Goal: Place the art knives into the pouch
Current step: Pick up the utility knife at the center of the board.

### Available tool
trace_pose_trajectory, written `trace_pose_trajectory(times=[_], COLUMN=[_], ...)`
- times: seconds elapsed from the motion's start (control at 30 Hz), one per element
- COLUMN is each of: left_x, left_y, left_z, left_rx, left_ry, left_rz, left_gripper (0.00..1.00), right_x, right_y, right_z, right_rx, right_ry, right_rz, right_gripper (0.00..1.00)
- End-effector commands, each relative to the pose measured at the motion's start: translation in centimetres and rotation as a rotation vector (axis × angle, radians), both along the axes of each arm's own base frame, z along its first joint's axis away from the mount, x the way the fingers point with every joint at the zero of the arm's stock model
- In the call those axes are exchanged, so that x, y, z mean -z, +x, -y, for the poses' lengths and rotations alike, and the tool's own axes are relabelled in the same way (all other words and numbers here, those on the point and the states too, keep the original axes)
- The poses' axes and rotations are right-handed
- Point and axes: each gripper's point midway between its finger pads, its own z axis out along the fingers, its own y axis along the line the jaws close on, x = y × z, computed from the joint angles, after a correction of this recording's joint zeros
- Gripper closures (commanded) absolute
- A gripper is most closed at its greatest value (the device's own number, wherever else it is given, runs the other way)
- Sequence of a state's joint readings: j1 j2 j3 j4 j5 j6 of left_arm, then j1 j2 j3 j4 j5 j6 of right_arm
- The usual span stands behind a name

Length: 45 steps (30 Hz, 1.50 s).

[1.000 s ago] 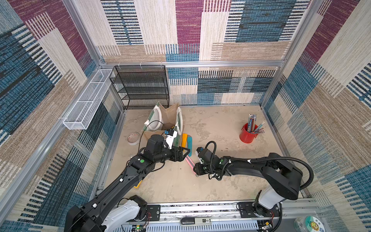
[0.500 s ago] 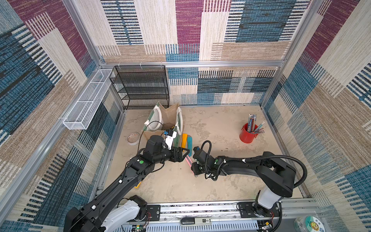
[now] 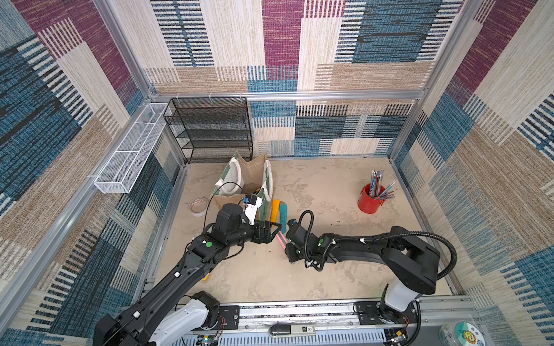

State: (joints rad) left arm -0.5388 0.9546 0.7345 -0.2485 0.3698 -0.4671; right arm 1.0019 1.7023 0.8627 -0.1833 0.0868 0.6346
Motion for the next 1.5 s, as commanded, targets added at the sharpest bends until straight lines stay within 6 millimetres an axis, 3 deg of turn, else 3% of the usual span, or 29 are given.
trace_pose_trajectory(times=[0.0, 0.7, 1.47], left_x=[0.3, 0.6, 0.6], left_y=[0.0, -0.3, -0.4], left_z=[-0.3, -0.9, -1.2], left_rx=[-0.006, -0.018, -0.02], left_ry=[0.018, 0.038, 0.06], left_rz=[0.01, 0.02, 0.03], left_gripper=[0.11, 0.11, 0.09], right_x=[2.0, 2.8, 3.4], right_y=[-1.2, -0.9, -0.7], right_z=[3.4, 4.1, 2.1], right_rx=[0.048, 0.066, 0.011], right_ry=[-0.143, -0.259, -0.254], right_rz=[-0.057, -0.044, -0.044], right_gripper=[0.62, 0.61, 0.7])
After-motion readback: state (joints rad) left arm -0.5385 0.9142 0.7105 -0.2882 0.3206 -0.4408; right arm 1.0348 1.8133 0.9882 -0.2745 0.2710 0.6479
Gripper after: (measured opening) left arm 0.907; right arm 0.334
